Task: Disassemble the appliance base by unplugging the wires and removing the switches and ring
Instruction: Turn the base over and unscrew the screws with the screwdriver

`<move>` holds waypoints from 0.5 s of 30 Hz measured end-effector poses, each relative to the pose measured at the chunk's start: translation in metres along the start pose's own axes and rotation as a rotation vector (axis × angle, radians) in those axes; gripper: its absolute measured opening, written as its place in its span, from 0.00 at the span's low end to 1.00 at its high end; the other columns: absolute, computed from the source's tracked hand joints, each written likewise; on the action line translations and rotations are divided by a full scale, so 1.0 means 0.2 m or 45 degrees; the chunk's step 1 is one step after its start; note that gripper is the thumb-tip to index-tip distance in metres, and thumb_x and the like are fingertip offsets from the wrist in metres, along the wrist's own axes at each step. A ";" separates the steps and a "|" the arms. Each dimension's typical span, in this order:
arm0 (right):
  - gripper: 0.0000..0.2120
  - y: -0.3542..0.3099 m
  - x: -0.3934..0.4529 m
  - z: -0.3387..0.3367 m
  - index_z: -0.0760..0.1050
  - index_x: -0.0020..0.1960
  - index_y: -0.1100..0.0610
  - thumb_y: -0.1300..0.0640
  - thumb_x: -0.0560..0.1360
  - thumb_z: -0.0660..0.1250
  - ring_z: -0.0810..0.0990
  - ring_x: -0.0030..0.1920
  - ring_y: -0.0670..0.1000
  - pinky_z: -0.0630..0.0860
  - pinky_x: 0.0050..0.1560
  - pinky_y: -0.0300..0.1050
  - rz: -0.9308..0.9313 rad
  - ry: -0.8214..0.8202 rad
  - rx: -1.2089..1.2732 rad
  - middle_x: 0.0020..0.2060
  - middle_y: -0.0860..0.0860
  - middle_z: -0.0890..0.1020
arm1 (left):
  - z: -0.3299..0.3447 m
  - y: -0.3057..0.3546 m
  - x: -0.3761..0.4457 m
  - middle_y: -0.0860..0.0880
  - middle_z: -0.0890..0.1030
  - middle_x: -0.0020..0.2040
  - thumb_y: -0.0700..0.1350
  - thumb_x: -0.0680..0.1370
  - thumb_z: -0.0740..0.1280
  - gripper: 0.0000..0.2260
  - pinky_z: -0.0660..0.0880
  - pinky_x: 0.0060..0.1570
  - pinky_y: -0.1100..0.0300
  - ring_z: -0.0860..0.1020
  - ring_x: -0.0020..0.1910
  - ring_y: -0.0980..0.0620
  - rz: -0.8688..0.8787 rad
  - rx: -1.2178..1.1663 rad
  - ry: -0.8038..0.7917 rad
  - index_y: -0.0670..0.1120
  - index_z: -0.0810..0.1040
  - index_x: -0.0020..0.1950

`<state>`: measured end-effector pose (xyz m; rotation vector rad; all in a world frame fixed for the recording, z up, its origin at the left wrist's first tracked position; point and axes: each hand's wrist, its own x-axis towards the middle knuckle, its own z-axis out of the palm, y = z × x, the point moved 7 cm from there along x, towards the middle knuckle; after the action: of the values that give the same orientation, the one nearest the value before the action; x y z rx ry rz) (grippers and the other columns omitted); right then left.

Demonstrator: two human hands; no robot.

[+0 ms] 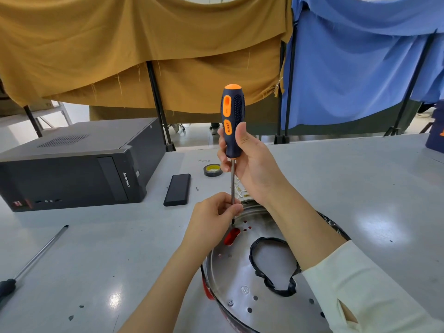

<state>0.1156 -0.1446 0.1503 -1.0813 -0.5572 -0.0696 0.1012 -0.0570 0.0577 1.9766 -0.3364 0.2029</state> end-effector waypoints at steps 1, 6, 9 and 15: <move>0.22 0.00 0.00 0.00 0.73 0.55 0.61 0.43 0.74 0.58 0.69 0.33 0.48 0.67 0.32 0.40 0.021 -0.014 0.023 0.37 0.51 0.74 | 0.00 0.00 0.00 0.55 0.83 0.37 0.45 0.76 0.69 0.04 0.70 0.34 0.75 0.79 0.36 0.60 -0.001 0.001 -0.001 0.52 0.80 0.42; 0.20 0.01 0.00 0.02 0.70 0.57 0.58 0.43 0.75 0.64 0.67 0.32 0.47 0.65 0.33 0.39 0.047 -0.023 0.016 0.37 0.50 0.71 | 0.00 0.00 0.00 0.55 0.83 0.36 0.45 0.76 0.69 0.04 0.69 0.33 0.75 0.78 0.33 0.62 -0.005 0.016 0.004 0.52 0.80 0.41; 0.18 0.01 0.00 0.01 0.69 0.53 0.57 0.45 0.73 0.68 0.70 0.31 0.47 0.68 0.35 0.41 0.008 0.017 -0.013 0.35 0.50 0.74 | 0.00 0.00 0.01 0.55 0.83 0.35 0.45 0.75 0.69 0.04 0.68 0.31 0.75 0.76 0.30 0.63 -0.002 0.013 0.011 0.52 0.80 0.41; 0.20 0.01 0.00 0.02 0.75 0.54 0.59 0.44 0.78 0.54 0.70 0.34 0.48 0.68 0.38 0.41 0.058 -0.031 0.029 0.37 0.51 0.75 | 0.00 0.00 0.00 0.55 0.83 0.36 0.45 0.76 0.69 0.04 0.70 0.33 0.74 0.78 0.34 0.61 0.009 0.034 -0.006 0.53 0.80 0.41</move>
<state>0.1154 -0.1403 0.1492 -1.0731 -0.5536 -0.0105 0.1017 -0.0569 0.0574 2.0024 -0.3450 0.2081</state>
